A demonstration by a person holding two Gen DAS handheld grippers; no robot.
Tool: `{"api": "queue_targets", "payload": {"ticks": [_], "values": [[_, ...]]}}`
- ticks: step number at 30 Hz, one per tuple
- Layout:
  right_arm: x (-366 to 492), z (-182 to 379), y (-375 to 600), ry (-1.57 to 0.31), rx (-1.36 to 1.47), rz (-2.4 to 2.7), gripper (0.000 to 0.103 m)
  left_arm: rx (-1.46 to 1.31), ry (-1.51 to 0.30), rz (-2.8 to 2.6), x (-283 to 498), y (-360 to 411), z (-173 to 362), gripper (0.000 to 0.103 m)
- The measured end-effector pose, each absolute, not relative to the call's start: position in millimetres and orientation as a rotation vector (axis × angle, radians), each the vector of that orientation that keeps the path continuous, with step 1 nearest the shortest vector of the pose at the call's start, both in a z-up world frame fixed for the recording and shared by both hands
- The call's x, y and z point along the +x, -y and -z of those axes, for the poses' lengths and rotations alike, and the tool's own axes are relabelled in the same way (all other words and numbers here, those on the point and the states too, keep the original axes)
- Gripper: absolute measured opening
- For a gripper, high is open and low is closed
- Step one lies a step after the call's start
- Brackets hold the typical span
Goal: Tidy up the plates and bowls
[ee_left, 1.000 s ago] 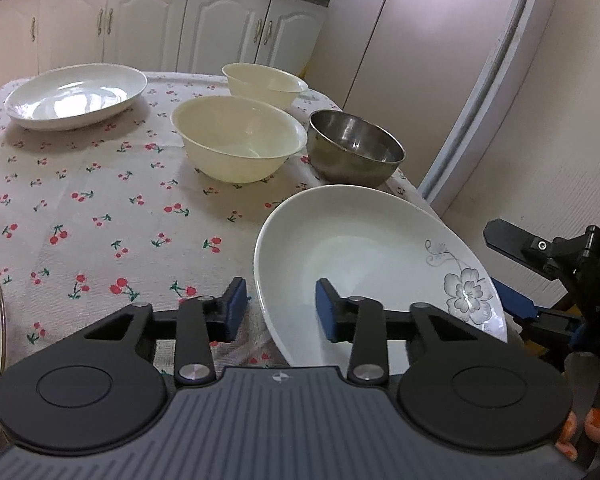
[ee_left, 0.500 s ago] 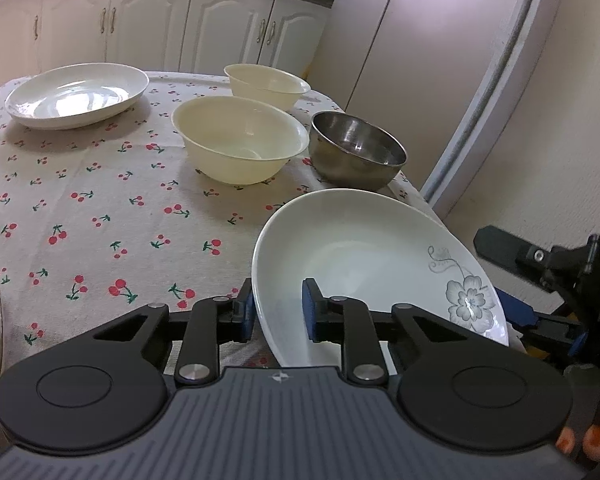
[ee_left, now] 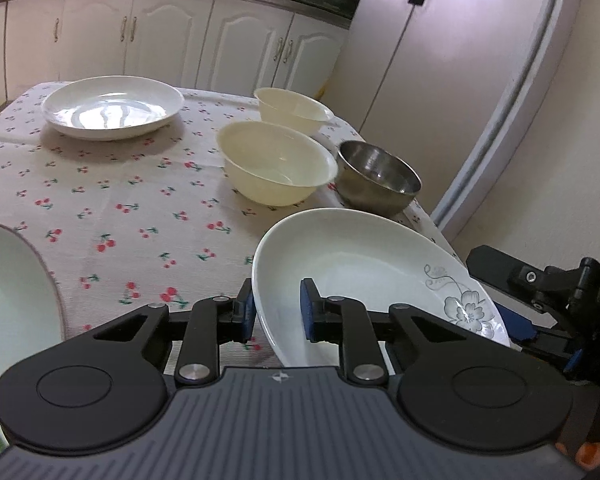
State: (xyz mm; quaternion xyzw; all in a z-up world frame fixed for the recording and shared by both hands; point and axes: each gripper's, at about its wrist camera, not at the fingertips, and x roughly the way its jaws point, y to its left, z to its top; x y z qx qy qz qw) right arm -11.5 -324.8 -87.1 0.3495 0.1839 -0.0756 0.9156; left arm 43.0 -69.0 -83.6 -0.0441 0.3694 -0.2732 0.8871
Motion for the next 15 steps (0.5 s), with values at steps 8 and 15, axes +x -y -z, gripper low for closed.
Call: {"api": "queue_targets", "payload": {"ticks": [8,15], "values": [[2,73,300,-0.385,0.694,0.105,0.088,-0.151,-0.744,0.532,44,28,69,0.021],[20,60,265,-0.394,0.648,0.035,0.088,-0.194,-0.714,0.477,37,-17,54,0.021]]}}
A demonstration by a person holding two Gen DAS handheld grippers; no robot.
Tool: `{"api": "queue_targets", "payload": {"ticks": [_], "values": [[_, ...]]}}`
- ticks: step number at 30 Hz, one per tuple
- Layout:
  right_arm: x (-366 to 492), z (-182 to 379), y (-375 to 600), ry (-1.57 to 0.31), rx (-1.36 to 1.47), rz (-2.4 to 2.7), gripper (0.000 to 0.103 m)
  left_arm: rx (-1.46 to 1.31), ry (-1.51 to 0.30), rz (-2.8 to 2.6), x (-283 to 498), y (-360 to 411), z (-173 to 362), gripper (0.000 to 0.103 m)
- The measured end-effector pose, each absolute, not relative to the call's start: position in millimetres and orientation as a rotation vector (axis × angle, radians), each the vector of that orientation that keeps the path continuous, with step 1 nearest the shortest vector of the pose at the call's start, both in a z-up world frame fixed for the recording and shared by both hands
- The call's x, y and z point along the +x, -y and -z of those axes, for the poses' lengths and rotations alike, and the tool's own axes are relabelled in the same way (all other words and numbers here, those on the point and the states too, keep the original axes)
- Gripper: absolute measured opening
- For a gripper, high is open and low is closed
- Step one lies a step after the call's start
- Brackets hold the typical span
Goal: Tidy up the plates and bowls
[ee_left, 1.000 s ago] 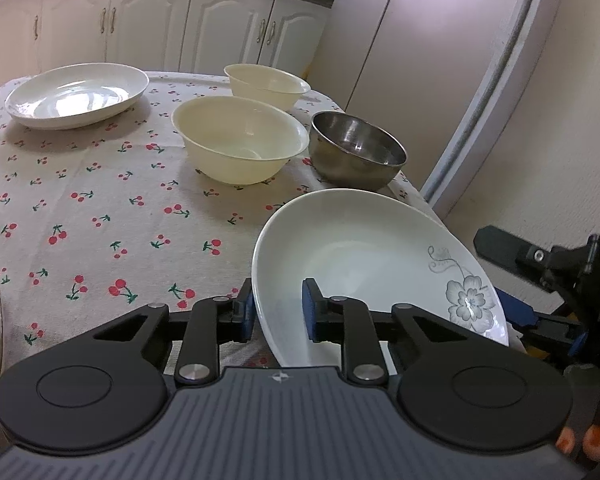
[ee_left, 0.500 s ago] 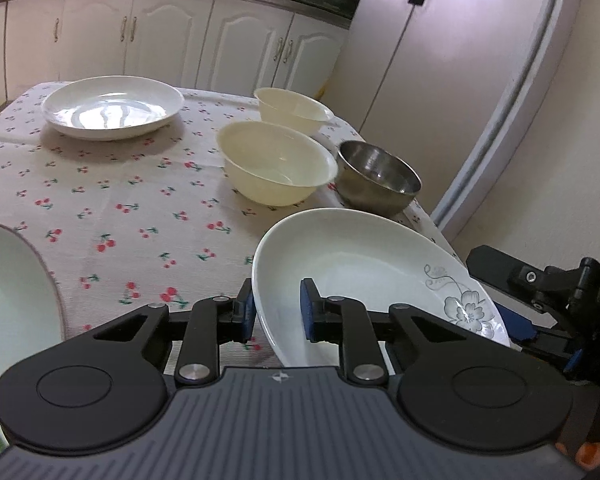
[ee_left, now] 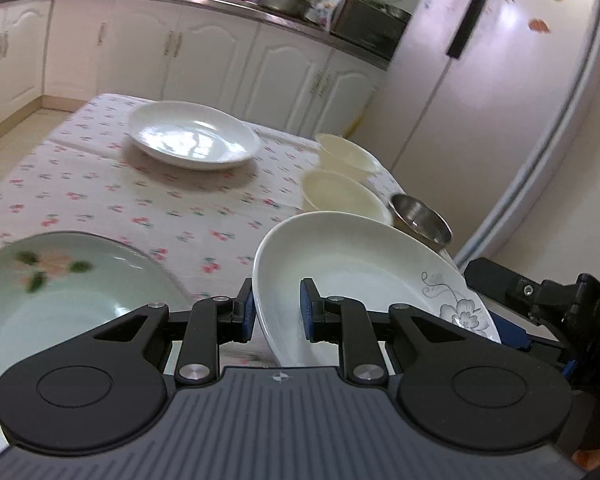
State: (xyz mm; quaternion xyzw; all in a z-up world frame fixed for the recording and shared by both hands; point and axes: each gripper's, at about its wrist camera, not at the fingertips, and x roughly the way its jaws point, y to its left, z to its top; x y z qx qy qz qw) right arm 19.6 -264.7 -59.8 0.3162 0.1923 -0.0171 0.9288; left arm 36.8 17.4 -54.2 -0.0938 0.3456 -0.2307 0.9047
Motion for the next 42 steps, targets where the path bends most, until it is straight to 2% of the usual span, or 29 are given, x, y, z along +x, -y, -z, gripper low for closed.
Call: {"api": "queue_targets", "payload": {"ticks": [12,22,42], "values": [[63,51,201,-0.455,0.604,-0.135,0.088,-0.267,-0.671,0.324,32,-106,43,0.021],[87,63,152,-0.528,0.578,-0.24,0.088,-0.296,-0.678,0.209,23,-166,54,0.021],[88,75,122,-0.577,0.49,-0.244,0.088,-0.265,-0.686,0.17,16,-170,64,0.022]]}}
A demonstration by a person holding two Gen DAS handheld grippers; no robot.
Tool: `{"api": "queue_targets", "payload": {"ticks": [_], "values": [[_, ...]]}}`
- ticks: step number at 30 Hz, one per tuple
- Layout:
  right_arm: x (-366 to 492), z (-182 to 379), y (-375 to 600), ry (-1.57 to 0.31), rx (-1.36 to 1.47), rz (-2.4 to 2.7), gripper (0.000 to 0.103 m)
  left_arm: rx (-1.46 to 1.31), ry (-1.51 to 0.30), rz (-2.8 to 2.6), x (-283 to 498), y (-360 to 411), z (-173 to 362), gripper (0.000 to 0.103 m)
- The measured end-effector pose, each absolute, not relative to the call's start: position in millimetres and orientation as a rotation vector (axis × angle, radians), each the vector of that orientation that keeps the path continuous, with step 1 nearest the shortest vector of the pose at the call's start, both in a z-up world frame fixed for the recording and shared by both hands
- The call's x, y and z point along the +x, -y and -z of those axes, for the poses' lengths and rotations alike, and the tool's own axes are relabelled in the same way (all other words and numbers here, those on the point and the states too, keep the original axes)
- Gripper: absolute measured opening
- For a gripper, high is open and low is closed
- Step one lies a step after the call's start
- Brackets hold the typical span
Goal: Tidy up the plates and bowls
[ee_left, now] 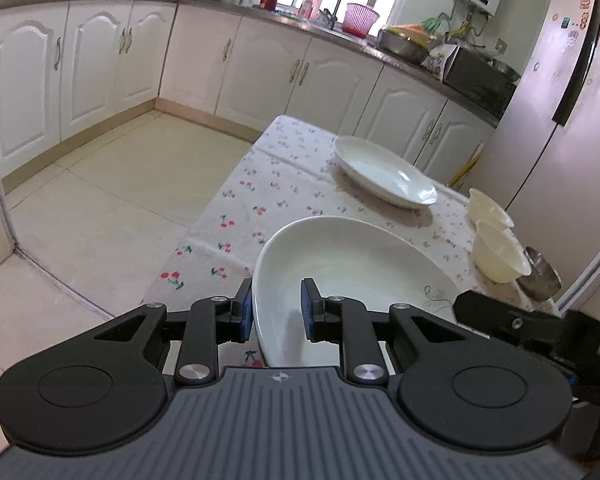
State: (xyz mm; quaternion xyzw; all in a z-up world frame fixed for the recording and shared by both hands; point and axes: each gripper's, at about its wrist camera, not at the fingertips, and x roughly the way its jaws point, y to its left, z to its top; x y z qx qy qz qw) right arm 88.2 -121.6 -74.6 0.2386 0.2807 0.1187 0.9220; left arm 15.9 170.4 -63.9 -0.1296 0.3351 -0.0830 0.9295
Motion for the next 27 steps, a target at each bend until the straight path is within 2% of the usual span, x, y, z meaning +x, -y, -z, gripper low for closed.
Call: {"api": "queue_targets", "payload": {"ticks": [5,9,12,14,19,22,27], "values": [[88,76,124,-0.575,0.487,-0.234,0.088,-0.228,-0.644,0.171,11,-167,59,0.025],[85,75,125,-0.575,0.486,-0.243,0.096,-0.227,-0.636,0.174,11,-169,58,0.031],[81,73,130,-0.573,0.493,-0.21,0.102,-0.223,-0.622,0.172,9,-169,55,0.047],[78,71,137,-0.569,0.521,-0.185,0.102,-0.21,-0.608,0.172,6,-168,52,0.061],[67,63,155,-0.553,0.569,-0.127,0.102,-0.191,-0.588,0.205,-4,-165,44,0.075],[57,57,161,-0.546,0.568,-0.091,0.102,-0.187,-0.582,0.217,-9,-164,39,0.094],[35,47,172,-0.51,0.556,-0.03,0.102,-0.191,-0.573,0.232,-20,-164,30,0.101]]}}
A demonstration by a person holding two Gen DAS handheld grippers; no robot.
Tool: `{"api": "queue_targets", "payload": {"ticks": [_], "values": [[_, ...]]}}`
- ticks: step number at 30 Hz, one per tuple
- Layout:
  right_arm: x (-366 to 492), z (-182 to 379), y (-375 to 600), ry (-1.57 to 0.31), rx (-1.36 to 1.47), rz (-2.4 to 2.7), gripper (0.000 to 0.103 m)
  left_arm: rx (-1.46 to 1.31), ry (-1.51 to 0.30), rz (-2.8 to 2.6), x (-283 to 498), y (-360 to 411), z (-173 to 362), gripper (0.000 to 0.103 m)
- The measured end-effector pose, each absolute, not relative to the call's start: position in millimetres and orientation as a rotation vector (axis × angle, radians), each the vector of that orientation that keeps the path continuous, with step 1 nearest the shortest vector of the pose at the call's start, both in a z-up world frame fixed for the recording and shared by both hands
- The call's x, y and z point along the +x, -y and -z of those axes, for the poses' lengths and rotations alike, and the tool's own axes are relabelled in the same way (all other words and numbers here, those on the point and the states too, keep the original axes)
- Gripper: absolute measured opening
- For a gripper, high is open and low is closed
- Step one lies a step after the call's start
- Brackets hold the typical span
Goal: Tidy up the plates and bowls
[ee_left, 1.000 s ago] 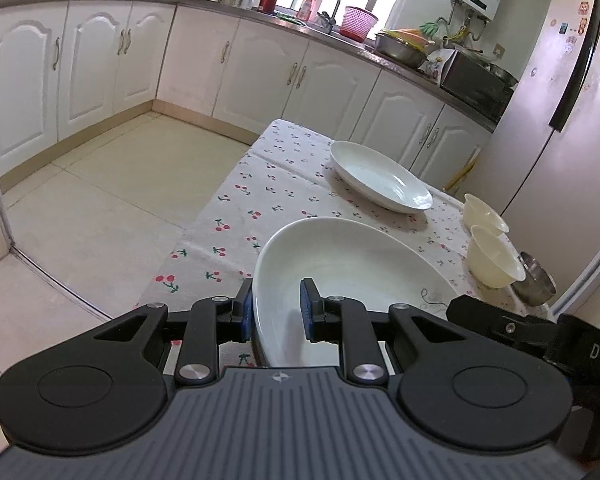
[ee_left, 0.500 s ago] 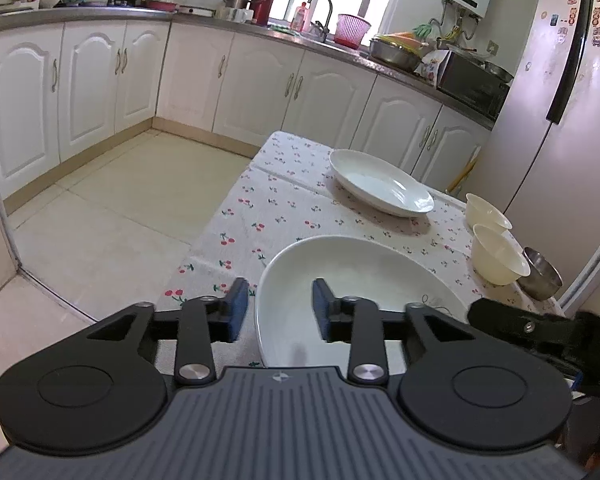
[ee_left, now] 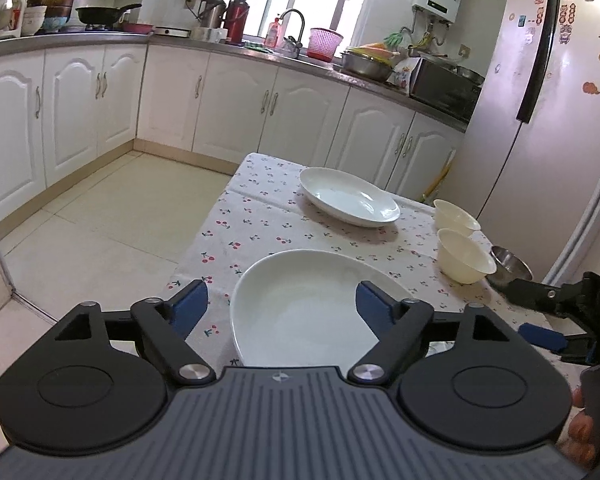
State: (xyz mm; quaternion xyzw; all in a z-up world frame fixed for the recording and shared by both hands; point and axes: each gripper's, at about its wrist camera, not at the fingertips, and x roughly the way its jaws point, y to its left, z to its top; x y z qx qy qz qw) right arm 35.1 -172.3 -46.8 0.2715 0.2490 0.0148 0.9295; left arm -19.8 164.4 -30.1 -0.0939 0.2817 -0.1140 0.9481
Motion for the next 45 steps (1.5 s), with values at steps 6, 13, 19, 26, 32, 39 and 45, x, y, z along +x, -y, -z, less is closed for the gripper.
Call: {"api": "queue_targets", "payload": {"ticks": [6,13,19,26,32,39,45], "values": [[1,35,192,-0.437,0.537,0.07,0.102,-0.205,-0.564,0.261,-38,-163,26,0.103],[-34,25,208,-0.36,0.541,0.129,0.102,-0.208,-0.541,0.257,-55,-161,24,0.103],[-56,25,214,-0.335,0.52,0.157,0.102,-0.244,-0.564,0.264,-60,-163,24,0.103],[-67,32,220,-0.375,0.566,0.136,0.102,-0.273,-0.572,0.25,-68,-165,23,0.103],[-66,34,223,-0.391,0.611,0.117,0.102,-0.279,-0.564,0.233,-66,-165,19,0.103],[-60,30,225,-0.407,0.607,0.089,0.102,-0.268,-0.576,0.221,-63,-157,17,0.103],[-47,24,227,-0.442,0.561,0.045,0.102,-0.235,-0.581,0.237,-48,-138,5,0.103]]}}
